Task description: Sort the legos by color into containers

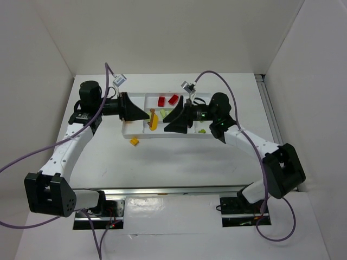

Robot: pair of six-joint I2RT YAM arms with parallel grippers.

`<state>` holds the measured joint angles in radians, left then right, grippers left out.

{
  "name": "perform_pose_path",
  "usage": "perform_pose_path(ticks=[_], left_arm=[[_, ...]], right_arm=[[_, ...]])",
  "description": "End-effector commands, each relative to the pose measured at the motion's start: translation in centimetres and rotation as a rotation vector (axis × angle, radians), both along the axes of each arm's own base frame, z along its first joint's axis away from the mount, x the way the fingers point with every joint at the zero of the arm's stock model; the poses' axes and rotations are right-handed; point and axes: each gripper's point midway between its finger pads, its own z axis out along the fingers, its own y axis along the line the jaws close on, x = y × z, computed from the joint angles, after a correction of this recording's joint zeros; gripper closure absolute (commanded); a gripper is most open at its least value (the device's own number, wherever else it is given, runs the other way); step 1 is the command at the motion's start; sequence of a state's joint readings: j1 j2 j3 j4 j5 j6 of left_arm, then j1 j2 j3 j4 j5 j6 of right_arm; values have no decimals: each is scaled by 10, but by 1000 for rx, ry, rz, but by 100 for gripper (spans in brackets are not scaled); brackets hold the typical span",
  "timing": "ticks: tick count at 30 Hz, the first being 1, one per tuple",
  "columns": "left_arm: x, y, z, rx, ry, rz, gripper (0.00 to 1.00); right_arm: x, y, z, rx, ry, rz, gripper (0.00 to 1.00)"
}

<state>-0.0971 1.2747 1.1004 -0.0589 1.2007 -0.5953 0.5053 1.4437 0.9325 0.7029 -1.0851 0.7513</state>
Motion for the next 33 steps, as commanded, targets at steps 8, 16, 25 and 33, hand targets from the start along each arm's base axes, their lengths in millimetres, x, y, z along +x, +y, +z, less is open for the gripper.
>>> perform_pose_path(ticks=[8,16,25,33], left_arm=[[-5,-1,12,-18,-74,-34,100],[-5,-1,7,-18,-73,-34,100],[-5,-1,7,-18,-73,-34,100],[-5,-1,7,-18,-73,-34,100]], right_arm=[[14,33,16,30,-41,38,0],[19,42,17,72,-19,55,14],[14,51,22,112,-21,112,25],[16,53,23,134,-16,122,65]])
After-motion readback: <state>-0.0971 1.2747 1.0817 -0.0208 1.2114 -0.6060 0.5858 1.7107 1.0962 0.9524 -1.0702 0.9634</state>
